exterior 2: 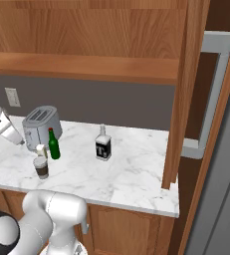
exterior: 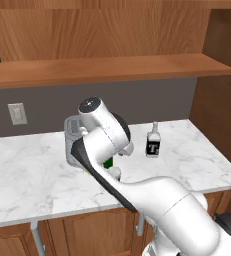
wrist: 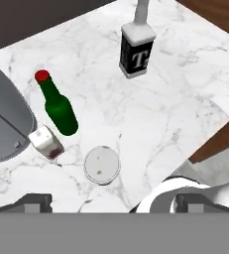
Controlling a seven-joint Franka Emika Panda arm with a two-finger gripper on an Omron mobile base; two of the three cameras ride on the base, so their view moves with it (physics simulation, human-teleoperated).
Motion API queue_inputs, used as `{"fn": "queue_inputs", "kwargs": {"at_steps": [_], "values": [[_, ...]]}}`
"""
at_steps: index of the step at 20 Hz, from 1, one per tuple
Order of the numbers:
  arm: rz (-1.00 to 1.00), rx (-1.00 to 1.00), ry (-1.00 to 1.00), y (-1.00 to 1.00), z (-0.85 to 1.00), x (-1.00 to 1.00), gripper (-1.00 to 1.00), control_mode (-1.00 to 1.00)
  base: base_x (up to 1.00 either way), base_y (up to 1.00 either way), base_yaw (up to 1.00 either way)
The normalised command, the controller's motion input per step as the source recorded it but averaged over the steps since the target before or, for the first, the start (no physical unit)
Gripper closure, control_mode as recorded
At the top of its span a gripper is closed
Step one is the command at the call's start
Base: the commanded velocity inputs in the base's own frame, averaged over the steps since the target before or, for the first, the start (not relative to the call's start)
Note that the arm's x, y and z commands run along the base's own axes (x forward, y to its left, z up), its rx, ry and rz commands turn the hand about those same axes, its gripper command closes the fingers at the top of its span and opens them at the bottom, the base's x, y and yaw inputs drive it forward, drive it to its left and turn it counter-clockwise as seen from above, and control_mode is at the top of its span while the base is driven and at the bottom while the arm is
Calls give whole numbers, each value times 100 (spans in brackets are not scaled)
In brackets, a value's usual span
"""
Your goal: Sort all alcoholic drinks to one cabinet, and non-alcoholic drinks to the other.
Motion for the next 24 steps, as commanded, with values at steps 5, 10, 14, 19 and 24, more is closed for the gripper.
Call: {"fn": "queue_inputs", "kwargs": {"at_steps": [5,10,14,19,24], "values": [[-20,-9,-11,28,-29,0,-100,-100,0,0,0],[-15,-12,-12,21,-29,0,-100,-100,0,0,0],[-12,-10,-7,12,-37,0,-100,-100,0,0,0],[-6,-7,-4,1,-41,0,-100,-100,0,0,0],[-3,-7,-5,0,-32,0,-100,-100,0,0,0]]}}
